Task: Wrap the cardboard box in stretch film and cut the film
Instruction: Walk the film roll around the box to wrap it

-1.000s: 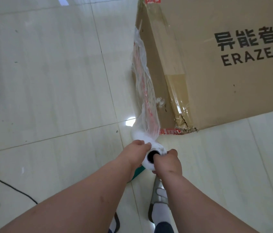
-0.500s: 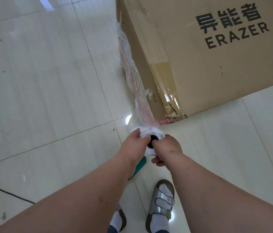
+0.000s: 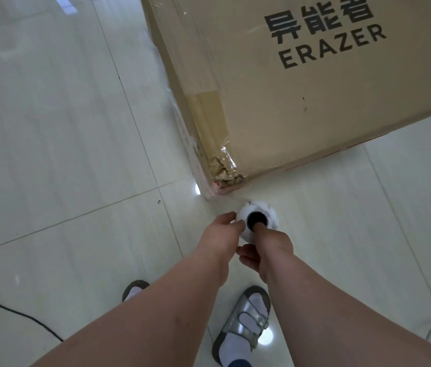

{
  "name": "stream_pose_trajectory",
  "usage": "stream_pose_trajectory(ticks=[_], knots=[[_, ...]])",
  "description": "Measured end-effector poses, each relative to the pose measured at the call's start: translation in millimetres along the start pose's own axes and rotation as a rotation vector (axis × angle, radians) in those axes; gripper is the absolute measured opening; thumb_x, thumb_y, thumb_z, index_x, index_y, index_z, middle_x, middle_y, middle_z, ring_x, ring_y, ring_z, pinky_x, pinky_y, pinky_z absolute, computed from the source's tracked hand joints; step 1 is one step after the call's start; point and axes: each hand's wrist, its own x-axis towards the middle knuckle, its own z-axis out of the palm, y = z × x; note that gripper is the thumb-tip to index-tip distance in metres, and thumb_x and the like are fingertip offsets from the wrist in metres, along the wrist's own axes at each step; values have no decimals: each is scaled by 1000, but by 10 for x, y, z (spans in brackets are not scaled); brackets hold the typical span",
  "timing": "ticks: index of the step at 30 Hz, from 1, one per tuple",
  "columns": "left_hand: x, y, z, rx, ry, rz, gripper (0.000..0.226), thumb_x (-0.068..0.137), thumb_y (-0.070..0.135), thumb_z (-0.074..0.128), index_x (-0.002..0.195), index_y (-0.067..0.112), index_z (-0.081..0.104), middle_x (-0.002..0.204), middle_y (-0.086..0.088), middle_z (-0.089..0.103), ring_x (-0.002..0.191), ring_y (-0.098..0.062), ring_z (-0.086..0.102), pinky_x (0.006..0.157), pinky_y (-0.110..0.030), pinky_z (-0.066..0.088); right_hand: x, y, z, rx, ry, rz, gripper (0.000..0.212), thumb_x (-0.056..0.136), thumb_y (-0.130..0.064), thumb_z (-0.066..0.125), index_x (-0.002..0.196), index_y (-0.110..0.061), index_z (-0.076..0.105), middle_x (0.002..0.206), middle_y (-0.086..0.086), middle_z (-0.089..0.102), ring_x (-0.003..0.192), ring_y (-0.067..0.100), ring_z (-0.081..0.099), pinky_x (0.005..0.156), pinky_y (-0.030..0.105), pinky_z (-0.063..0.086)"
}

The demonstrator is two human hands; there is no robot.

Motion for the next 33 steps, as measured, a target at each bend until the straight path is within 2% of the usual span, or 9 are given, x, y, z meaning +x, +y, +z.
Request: stream_pose_trajectory(ticks=[4,7,11,15,19,22,26,30,33], knots=[[42,-84,215,88,32,79,44,94,17,57,137,23,52,133,2,57,118,-19,53,99,-33,42,102,-188,-267,-197,-32,27,47,87,-29,66,126,-7,49,105,18,61,77,30,65,59,36,56],[76,-158,310,56,94,85,40,92,12,60,131,22,57,131,1,57,119,-20,54,106,-36,43,205,-368,-378,-624,85,-305,79,84,-23,66,150,-27,22,136,15,40,109,35,59,73,36,52],[146,-203,482,-112,215,71,55,86,6,67,136,20,50,135,-7,53,112,-25,59,103,-39,46,318,-580,-486,-1064,-5,-519,45,91,-22,53,135,-15,45,127,14,57,113,31,58,78,30,44],[132,-189,622,-337,254,-68,66,86,11,71,144,11,38,119,-8,56,88,-15,55,87,-32,47,366,-600,-502,-888,-19,-466,36,88,-17,58,120,-3,51,116,17,62,104,36,64,85,37,55],[63,-108,815,-386,24,-122,66,91,24,66,147,32,32,128,-1,58,112,-19,58,92,-35,50,385,-623,-497,-461,-34,-281,21,90,-14,54,103,2,57,88,21,67,78,39,71,75,50,60],[121,48,932,-228,-49,-25,69,92,26,63,149,40,26,124,4,62,105,-13,61,92,-30,47,389,-783,-568,-237,-50,-126,15,92,-16,52,87,-2,56,89,25,69,76,39,72,75,53,59],[181,124,1081,-28,-13,12,59,96,31,56,148,36,30,131,2,54,95,-10,52,102,-36,44,443,-1016,-809,-438,-57,-107,27,93,-25,55,105,-1,54,96,21,67,76,33,69,79,45,59],[229,106,1274,-213,23,-12,35,99,25,51,130,38,46,135,4,51,106,-10,50,96,-31,45,601,-1244,-951,-600,-95,-274,56,84,-17,65,133,-13,40,118,18,58,96,35,65,71,43,61],[278,126,1486,-356,86,18,33,100,21,49,129,37,46,134,6,53,116,-12,50,99,-33,43,691,-1340,-1037,-675,-164,-343,41,87,-12,60,126,-14,49,116,16,59,91,36,66,69,47,62]])
